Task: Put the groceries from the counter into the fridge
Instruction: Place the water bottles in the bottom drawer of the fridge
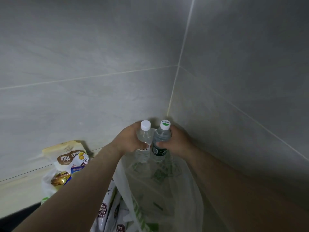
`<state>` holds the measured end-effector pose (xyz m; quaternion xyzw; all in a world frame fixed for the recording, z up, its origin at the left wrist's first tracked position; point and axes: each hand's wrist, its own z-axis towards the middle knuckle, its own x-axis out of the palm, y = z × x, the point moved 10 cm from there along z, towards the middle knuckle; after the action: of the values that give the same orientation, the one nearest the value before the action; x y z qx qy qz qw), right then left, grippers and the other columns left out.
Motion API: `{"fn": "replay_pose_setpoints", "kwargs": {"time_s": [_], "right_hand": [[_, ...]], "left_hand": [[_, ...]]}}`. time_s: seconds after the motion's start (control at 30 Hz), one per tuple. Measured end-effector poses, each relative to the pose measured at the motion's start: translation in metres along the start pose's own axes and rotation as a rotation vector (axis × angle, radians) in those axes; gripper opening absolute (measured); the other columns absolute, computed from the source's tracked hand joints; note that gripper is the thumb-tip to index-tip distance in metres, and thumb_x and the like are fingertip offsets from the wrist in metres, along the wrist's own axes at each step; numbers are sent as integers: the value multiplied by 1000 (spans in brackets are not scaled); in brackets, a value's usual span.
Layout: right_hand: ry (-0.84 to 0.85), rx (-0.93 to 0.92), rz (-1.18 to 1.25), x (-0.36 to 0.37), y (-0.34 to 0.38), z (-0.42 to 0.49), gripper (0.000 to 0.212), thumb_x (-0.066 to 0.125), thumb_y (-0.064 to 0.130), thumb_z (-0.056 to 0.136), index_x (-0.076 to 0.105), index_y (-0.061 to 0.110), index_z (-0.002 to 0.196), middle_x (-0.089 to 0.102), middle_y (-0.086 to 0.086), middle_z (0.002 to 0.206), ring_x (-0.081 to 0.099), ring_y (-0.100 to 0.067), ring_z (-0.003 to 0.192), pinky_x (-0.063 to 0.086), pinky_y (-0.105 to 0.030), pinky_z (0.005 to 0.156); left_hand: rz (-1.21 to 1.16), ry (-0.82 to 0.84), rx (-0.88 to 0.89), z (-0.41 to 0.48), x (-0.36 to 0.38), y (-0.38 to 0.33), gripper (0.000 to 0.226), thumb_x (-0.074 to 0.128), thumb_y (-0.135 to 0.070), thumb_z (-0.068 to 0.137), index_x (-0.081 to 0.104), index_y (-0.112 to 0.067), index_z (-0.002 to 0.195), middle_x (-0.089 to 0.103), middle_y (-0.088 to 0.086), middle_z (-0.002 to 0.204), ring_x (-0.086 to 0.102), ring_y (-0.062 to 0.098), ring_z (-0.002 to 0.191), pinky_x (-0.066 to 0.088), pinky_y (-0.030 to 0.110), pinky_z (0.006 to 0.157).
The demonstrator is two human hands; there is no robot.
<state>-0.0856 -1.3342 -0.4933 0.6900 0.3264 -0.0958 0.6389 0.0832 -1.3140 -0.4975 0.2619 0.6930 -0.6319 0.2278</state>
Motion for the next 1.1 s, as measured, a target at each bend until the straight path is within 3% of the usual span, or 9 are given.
{"fn": "replay_pose_setpoints", "kwargs": {"time_s": [0.13, 0.27, 0.37, 0.5, 0.6, 0.67, 0.8, 0.93, 1.1], "right_hand": [[-28, 2, -15, 0, -9, 4, 54, 88, 20, 67, 64, 25, 115, 70, 10, 111, 66, -8, 101, 53, -31, 88], [-101, -10, 8, -10, -10, -3, 51, 89, 23, 63, 66, 27, 109, 71, 10, 104, 67, -8, 96, 57, -35, 87], [-172, -8, 50, -27, -4, -16, 45, 87, 23, 61, 66, 28, 101, 72, 10, 94, 69, -6, 87, 59, -38, 82], [-198, -25, 152, -51, 18, -46, 42, 85, 16, 64, 65, 32, 97, 73, 13, 92, 69, -5, 85, 60, -35, 80], [-197, -63, 223, -67, 36, -79, 39, 83, 9, 71, 67, 31, 99, 73, 15, 91, 69, -1, 82, 55, -18, 68], [-211, -85, 276, -79, 47, -102, 37, 80, 4, 74, 68, 29, 98, 74, 13, 88, 69, 0, 79, 51, -13, 63], [-238, -106, 287, -98, 63, -149, 43, 81, 9, 73, 61, 36, 101, 71, 9, 95, 69, -6, 85, 55, -21, 71], [-256, -132, 281, -116, 70, -199, 44, 82, 11, 73, 64, 29, 109, 73, 6, 101, 71, -12, 91, 59, -30, 79], [-300, -143, 242, -139, 69, -259, 41, 80, 10, 77, 65, 27, 111, 74, 8, 98, 72, -9, 89, 59, -27, 79]], "left_hand": [[-11, -34, 29, 1, -2, -4, 83, 89, -20, 61, 49, -32, 133, 60, -17, 115, 58, 10, 106, 46, 24, 88], [-32, -68, 26, -5, -5, -4, 76, 90, -21, 58, 55, -33, 124, 63, -19, 106, 61, 8, 99, 45, 16, 75], [-118, -93, 10, -14, -8, -7, 72, 91, -21, 56, 57, -33, 119, 67, -15, 105, 64, 7, 97, 52, 25, 81], [-295, -149, -5, -40, -22, -26, 61, 90, -19, 60, 62, -30, 112, 70, -10, 101, 67, 4, 88, 57, 28, 78], [-404, -199, 9, -68, -31, -49, 51, 88, -6, 64, 65, -26, 104, 72, -9, 91, 67, 1, 79, 53, 17, 65], [-470, -215, 22, -87, -34, -64, 46, 86, 0, 65, 67, -25, 100, 74, -8, 88, 68, 3, 78, 52, 18, 65], [-555, -202, 68, -121, -36, -97, 45, 82, 6, 67, 71, -23, 99, 76, -1, 90, 72, 16, 83, 57, 31, 74], [-573, -177, 147, -152, -39, -137, 44, 81, 8, 67, 72, -22, 98, 76, 0, 89, 73, 19, 84, 58, 31, 75], [-614, -145, 229, -184, -31, -182, 43, 80, 7, 68, 73, -24, 96, 76, -1, 88, 73, 20, 83, 57, 38, 76]]}}
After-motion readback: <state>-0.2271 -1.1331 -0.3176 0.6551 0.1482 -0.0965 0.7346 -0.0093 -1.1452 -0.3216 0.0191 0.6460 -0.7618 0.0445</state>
